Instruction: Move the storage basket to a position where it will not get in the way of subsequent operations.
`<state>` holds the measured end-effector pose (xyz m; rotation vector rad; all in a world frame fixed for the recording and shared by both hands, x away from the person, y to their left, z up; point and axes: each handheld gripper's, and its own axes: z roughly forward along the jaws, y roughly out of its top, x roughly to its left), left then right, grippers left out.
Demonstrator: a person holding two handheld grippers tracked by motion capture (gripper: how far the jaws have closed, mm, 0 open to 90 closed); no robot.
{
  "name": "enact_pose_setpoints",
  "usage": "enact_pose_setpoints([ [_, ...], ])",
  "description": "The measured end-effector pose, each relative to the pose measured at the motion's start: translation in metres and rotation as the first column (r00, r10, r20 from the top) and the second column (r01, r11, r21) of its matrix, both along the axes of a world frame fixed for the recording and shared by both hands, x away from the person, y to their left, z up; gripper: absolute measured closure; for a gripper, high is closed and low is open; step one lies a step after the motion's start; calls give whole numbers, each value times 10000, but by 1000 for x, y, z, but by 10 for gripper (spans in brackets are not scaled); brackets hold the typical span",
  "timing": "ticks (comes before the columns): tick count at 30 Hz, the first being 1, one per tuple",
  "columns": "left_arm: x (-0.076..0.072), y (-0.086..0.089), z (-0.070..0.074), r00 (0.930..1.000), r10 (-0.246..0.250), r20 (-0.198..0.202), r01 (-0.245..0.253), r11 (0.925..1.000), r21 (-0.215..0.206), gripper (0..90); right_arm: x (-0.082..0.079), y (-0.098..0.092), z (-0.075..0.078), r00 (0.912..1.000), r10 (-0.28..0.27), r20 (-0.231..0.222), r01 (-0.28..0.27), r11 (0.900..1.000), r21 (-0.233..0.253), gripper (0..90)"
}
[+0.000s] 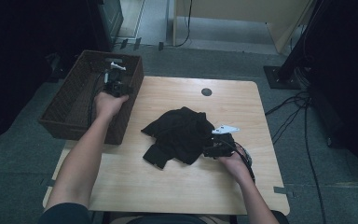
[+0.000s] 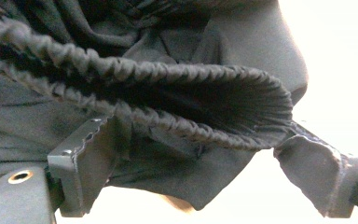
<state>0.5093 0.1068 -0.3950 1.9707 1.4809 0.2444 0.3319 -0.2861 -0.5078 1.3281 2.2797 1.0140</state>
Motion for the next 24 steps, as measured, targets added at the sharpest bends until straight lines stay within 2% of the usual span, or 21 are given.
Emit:
enact_pose_setpoints([
  [4, 3, 15, 0, 9991, 428, -10, -428, 9991, -40, 900, 0, 0, -1, 10000, -3, -4, 3, 10000, -5, 135],
  [13, 5, 40, 0, 9957, 921, 12, -921, 9957, -29, 900, -1, 0, -2, 10000, -35, -84, 35, 10000, -46, 135],
  [15, 4, 41, -1, 9954, 960, 20, -959, 9952, -187, 900, -1, 0, -2, 10000, -33, -88, 32, 10000, -61, 135],
  [19, 3, 40, -1, 9962, 868, 92, -867, 9962, -89, 900, -1, 1, -3, 10000, -54, -74, 54, 10000, -56, 135],
  [24, 4, 41, -1, 9967, 813, 78, -811, 9965, -224, 899, -1, 1, -2, 10000, -52, -77, 52, 10000, -46, 135],
])
